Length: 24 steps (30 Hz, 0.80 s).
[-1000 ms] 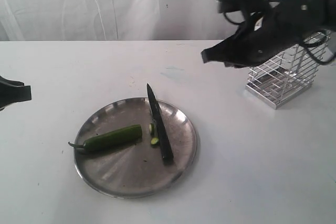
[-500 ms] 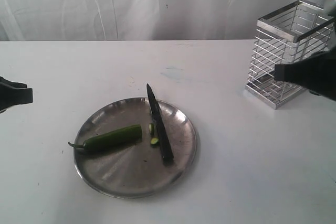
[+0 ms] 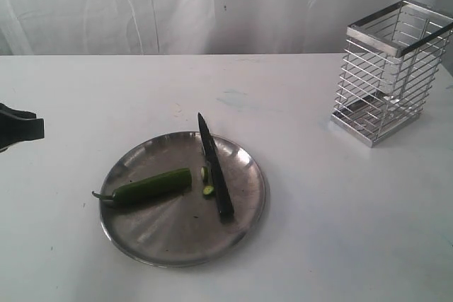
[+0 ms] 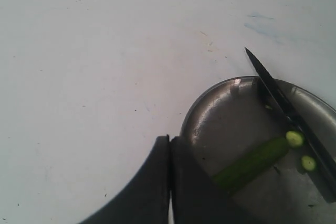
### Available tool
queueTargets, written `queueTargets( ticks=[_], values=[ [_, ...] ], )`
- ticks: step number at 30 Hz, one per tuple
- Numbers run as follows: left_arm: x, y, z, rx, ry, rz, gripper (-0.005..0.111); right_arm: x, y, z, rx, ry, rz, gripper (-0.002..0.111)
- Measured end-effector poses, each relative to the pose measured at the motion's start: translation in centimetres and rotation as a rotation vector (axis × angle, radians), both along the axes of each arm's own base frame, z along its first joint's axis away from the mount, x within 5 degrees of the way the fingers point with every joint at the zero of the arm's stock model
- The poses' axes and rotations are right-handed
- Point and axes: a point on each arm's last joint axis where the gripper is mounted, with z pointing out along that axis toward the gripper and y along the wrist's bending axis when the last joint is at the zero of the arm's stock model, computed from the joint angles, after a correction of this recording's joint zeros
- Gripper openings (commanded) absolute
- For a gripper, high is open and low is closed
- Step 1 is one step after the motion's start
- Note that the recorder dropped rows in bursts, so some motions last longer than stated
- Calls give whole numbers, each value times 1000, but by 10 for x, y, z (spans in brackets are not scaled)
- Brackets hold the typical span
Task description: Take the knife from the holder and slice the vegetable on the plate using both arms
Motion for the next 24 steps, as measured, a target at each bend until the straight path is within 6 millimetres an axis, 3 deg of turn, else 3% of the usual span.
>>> queueTargets(
  ticks=[4,9,13,17,24],
  values=[
    [0,0,0,0,0,0,0,-24,-16,8,-26,-77,-141,0],
    [0,0,0,0,0,0,0,-49,-19,12,-30,-160,-177,0],
    [0,0,0,1,-1,2,0,-48,-14,2,-51,-214,-125,0],
    [0,0,0,1,-1,2,0,-41,-7,-33,-53,-225,-50,0],
    [0,0,0,3,-1,1,0,-54,-7,-133,160,-171,-90,0]
  ],
)
